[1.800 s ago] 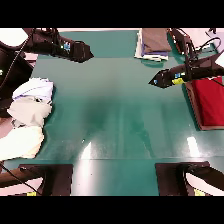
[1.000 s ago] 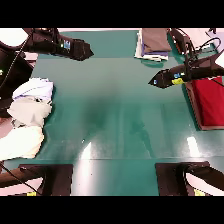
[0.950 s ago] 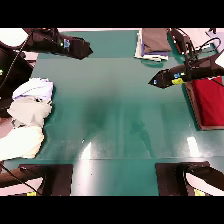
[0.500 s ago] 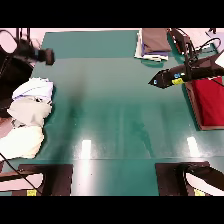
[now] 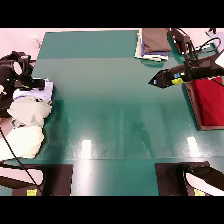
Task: Fold the shirts.
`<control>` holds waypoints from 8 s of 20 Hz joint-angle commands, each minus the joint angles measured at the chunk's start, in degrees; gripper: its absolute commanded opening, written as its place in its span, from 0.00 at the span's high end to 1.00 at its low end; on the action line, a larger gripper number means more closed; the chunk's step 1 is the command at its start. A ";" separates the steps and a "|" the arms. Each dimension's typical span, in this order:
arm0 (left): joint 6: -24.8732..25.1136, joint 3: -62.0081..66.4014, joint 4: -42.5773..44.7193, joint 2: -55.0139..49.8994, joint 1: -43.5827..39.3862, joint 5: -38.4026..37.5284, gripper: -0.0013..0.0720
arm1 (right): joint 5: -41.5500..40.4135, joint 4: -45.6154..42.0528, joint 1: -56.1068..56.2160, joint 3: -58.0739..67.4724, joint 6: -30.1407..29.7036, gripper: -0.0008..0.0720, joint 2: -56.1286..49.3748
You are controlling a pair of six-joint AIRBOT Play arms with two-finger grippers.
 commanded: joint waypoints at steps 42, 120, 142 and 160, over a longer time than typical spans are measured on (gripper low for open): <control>8.13 -12.44 -38.16 7.08 -28.11 -2.75 0.23 | 6.75 0.00 -12.20 39.12 5.07 0.96 0.02; 10.93 -2.89 -35.04 11.02 -6.01 -1.92 0.26 | 12.15 -8.83 -15.06 26.38 7.04 0.45 -30.97; 17.09 -47.15 -46.93 26.21 3.26 -4.09 0.26 | 4.46 -4.02 -16.24 -4.09 4.44 0.46 -5.86; 16.96 -36.98 -44.92 26.43 -4.22 -6.08 0.95 | 4.13 1.64 -49.46 -39.41 -2.75 0.30 -2.32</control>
